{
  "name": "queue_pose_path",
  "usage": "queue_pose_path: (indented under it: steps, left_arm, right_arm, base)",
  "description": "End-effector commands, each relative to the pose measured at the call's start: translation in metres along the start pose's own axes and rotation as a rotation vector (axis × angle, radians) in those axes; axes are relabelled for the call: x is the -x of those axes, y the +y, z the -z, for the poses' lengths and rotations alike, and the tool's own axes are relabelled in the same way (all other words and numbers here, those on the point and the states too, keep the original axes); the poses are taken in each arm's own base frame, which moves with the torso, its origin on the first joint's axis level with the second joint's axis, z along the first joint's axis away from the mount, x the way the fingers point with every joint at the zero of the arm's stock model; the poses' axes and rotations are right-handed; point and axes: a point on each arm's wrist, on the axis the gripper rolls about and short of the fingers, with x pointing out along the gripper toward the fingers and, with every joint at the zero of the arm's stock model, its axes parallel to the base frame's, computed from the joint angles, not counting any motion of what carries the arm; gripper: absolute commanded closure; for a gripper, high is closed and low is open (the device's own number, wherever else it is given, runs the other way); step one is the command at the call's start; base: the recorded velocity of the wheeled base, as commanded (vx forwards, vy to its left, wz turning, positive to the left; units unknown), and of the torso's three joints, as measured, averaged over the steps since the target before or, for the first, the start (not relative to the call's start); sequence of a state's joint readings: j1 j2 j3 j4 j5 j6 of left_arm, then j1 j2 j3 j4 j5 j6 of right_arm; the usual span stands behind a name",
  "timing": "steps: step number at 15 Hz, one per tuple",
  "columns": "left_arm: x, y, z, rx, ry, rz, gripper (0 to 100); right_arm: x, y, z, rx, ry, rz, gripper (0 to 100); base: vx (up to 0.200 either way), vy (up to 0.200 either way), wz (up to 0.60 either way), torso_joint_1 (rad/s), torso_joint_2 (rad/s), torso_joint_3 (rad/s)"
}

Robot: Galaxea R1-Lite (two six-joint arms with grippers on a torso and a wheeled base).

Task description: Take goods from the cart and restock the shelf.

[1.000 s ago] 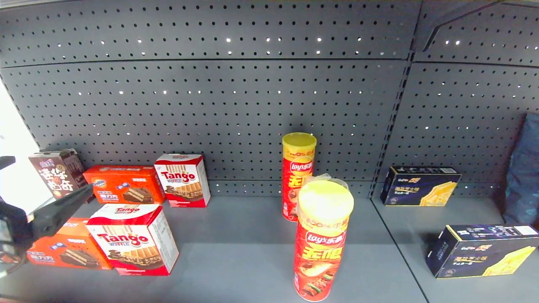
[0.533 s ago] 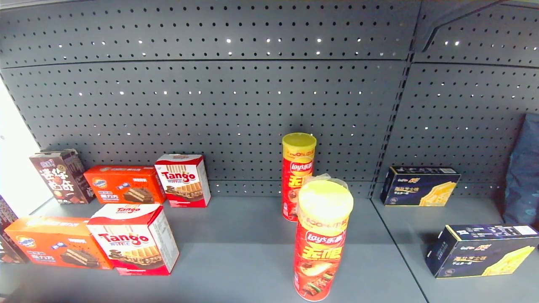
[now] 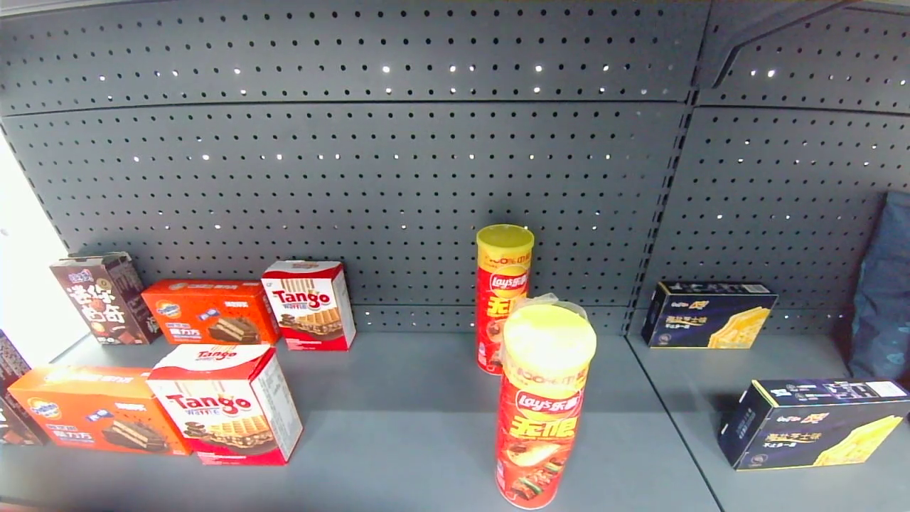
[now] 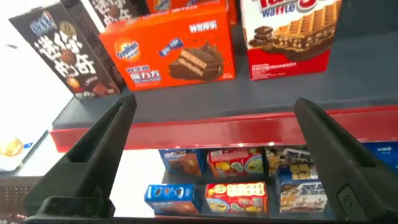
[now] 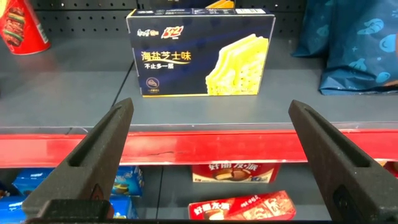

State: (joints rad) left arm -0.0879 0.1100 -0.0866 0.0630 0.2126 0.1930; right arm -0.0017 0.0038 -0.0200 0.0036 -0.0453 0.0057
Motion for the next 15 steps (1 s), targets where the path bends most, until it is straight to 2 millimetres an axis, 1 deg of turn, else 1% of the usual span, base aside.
queue_pose_path:
  steps: [1,2,3,4,5,6,8,10,11,12,13,15]
  left_arm:
    - [-0.002,-0.002,0.009,0.004,-0.011,-0.009,0]
    - [-0.002,-0.002,0.009,0.005,-0.018,-0.006,0]
    - [-0.002,-0.002,0.010,0.011,-0.016,-0.004,0]
    - [-0.003,-0.002,0.010,0.026,-0.015,-0.004,0]
    - [-0.003,-0.003,0.010,0.104,-0.015,-0.003,0]
    - [-0.003,-0.003,0.011,0.119,-0.012,-0.003,0]
    - [-0.003,-0.003,0.011,0.123,-0.013,0.000,0]
    - [-0.003,-0.003,0.011,0.125,-0.008,0.001,0]
    - [-0.003,-0.003,0.011,0.126,-0.008,-0.001,0]
    - [-0.003,-0.003,0.011,0.120,-0.010,0.002,0]
    - [-0.003,-0.003,0.011,0.120,-0.010,0.001,0]
    - [-0.003,-0.003,0.011,0.121,-0.008,-0.002,0]
  right_arm:
    - [-0.034,0.002,-0.145,-0.209,-0.030,0.024,0]
    - [-0.054,0.004,-0.191,-0.245,-0.063,-0.038,0]
    - [-0.059,0.006,-0.198,-0.214,-0.054,-0.084,0]
    - [-0.063,0.009,-0.197,-0.146,-0.030,-0.165,0]
    - [-0.077,0.016,-0.176,0.020,0.077,-0.313,0]
    - [-0.085,0.020,-0.168,0.061,0.123,-0.355,0]
    - [-0.103,0.038,-0.150,0.117,0.239,-0.511,0]
    - [-0.117,0.052,-0.146,0.140,0.298,-0.573,0]
    - [-0.120,0.055,-0.145,0.143,0.305,-0.587,0]
    - [-0.134,0.067,-0.139,0.156,0.340,-0.616,0]
    - [-0.140,0.072,-0.134,0.165,0.365,-0.629,0]
    - [-0.148,0.080,-0.129,0.177,0.405,-0.646,0]
  base:
    - [0.000,0.000,0.00,0.000,0.00,0.000]
    - [0.000,0.000,0.00,0.000,0.00,0.000]
    - [0.000,0.000,0.00,0.000,0.00,0.000]
    - [0.000,0.000,0.00,0.000,0.00,0.000]
    - [0.000,0.000,0.00,0.000,0.00,0.000]
    - [0.000,0.000,0.00,0.000,0.00,0.000]
    - [0.000,0.000,0.00,0.000,0.00,0.000]
    - [0.000,0.000,0.00,0.000,0.00,0.000]
    - [0.000,0.000,0.00,0.000,0.00,0.000]
    - [0.000,0.000,0.00,0.000,0.00,0.000]
    - [0.000,0.000,0.00,0.000,0.00,0.000]
    - [0.000,0.000,0.00,0.000,0.00,0.000]
